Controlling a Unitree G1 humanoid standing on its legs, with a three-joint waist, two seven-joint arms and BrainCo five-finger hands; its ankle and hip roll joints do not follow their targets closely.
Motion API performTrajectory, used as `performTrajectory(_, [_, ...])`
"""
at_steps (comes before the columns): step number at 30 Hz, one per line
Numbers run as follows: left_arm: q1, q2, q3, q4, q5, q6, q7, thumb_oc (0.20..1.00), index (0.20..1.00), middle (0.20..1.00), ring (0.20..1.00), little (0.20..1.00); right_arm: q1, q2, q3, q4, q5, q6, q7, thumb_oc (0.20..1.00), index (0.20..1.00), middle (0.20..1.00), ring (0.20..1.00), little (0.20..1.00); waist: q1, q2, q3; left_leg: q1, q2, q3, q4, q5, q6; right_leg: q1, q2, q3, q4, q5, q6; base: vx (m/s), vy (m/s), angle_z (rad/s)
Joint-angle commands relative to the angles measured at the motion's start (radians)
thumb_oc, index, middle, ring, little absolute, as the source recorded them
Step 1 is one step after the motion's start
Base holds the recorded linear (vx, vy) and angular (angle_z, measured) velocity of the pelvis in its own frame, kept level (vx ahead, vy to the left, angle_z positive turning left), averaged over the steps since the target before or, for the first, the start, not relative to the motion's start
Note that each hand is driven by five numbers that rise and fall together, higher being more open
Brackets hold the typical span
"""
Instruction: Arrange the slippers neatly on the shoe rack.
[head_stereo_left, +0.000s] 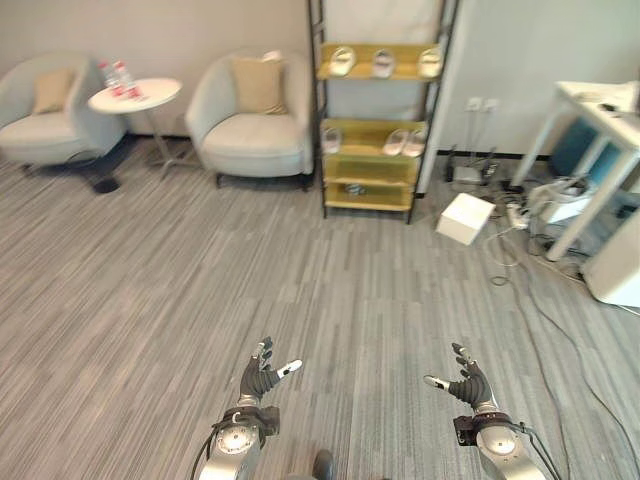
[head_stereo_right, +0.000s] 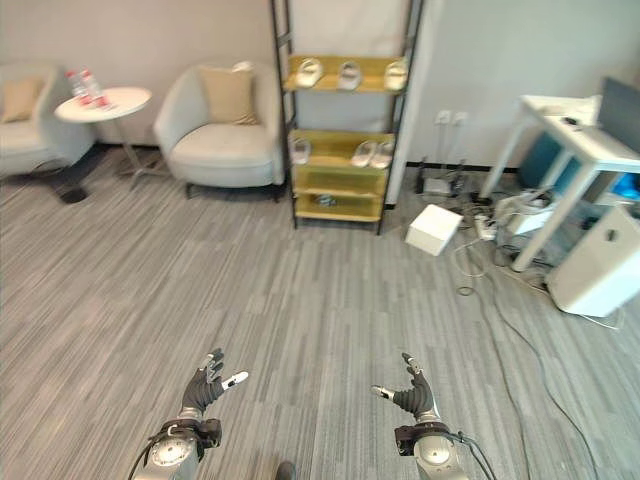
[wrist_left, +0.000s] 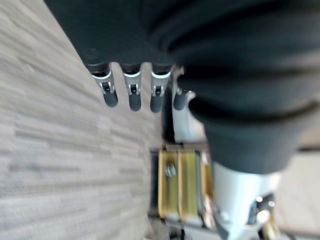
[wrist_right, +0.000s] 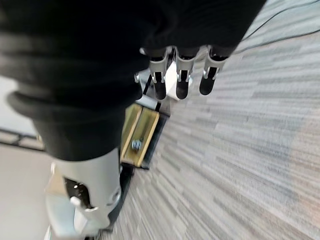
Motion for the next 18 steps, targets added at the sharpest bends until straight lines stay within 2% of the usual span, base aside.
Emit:
performTrajectory(1, [-0.070, 0.009, 0.007, -0.032, 0.036, -0.049, 0.004, 1.000, 1.000, 1.000, 1.000, 1.000, -0.034, -0.022, -0.018, -0.064, -0.063, -0.031, -0.031, 1.000, 1.000, 1.000, 1.000, 1.000, -0.015, -0.031, 0.029, 0.030, 0.027, -0.023, -0.005, -0.056, -0.045, 0.062, -0.066, 0.045, 0.006, -0.112, 0.138, 0.07, 0.018, 0.09])
performTrajectory(5, [-0.044, 0.023, 0.015, -0.040, 0.047, -0.045, -0.004, 1.000, 1.000, 1.000, 1.000, 1.000, -0.036, -0.020, -0.009, -0.080, -0.084, -0.036, -0.026, 1.000, 1.000, 1.000, 1.000, 1.000, -0.023, -0.038, 0.021, 0.073, 0.029, 0.002, -0.006, -0.080, -0.025, 0.072, -0.064, 0.104, 0.005, -0.116, 0.135, 0.06, 0.032, -0.26])
performTrajectory(18, [-0.051, 0.028, 0.008, -0.062, 0.070, -0.037, 0.000, 1.000, 1.000, 1.000, 1.000, 1.000, -0.023, -0.004, -0.013, -0.090, -0.070, -0.030, -0.025, 1.000, 1.000, 1.000, 1.000, 1.000, -0.053, -0.041, 0.018, 0.120, 0.028, 0.054, -0.012, -0.115, -0.010, 0.064, -0.062, 0.187, 0.001, -0.105, 0.145, 0.04, 0.024, -0.21])
